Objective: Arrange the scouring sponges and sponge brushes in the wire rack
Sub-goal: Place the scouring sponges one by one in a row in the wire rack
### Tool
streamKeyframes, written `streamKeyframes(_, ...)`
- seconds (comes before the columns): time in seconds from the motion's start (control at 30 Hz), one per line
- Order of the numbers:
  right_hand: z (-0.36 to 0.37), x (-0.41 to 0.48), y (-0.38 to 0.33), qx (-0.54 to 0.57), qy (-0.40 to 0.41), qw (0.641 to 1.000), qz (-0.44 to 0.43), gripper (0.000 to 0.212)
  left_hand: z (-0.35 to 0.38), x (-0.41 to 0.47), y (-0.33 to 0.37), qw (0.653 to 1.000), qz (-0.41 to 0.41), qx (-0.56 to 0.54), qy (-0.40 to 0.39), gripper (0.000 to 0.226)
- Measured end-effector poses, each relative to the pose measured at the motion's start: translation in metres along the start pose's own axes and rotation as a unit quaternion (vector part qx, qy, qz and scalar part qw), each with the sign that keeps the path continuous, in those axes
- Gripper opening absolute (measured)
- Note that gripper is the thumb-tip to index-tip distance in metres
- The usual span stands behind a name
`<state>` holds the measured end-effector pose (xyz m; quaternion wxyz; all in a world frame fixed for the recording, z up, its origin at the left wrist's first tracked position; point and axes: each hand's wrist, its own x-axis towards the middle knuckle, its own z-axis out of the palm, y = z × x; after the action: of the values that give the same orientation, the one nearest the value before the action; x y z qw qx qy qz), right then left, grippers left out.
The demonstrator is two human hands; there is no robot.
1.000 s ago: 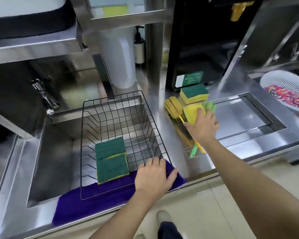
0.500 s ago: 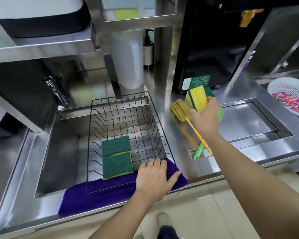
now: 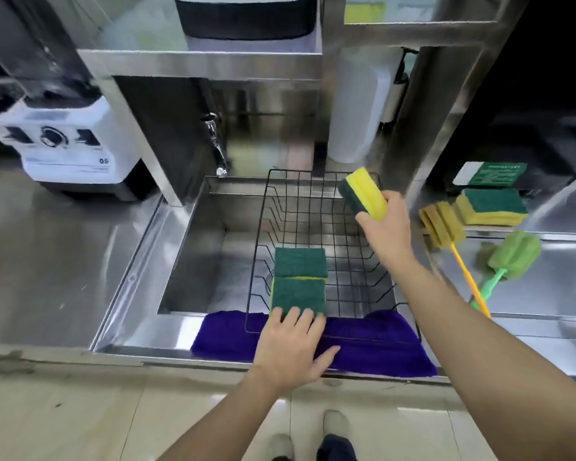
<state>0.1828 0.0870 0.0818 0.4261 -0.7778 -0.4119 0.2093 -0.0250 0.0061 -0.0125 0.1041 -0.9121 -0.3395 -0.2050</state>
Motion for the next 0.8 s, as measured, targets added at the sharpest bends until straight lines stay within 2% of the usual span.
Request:
streamKeyframes(0.1,0.015,0.000,-0.001,0.000,-0.040,0.999,0.000,0.055,-0.001,-0.003,-0.004,1.000,-0.008,-0.006,0.014,0.044)
streamKeyframes(0.2,0.026,0.001,0.000,0.047,-0.072,0.995,0.045,0.060,-0.001,-0.003,-0.003,1.000,-0.012,-0.016,0.014,0.043)
streamKeyframes(0.4,0.038,0.015,0.006,0.067,-0.109,0.991,0.047,0.035,0.003,-0.003,-0.003,0.999,-0.017,-0.022,0.027,0.041)
streamKeyframes(0.57,0.052,0.030,0.007,0.126,-0.125,0.979,0.097,0.053,0.003,-0.002,-0.002,0.999,-0.012,-0.016,0.031,0.039)
streamKeyframes(0.7,0.068,0.041,0.007,0.120,-0.122,0.980,0.106,0.033,0.003,-0.002,-0.003,0.999,-0.008,-0.020,0.032,0.039)
streamKeyframes(0.8,0.084,0.046,0.014,0.104,-0.124,0.979,0.124,0.029,0.003,-0.003,-0.003,0.999,-0.002,-0.024,0.026,0.038)
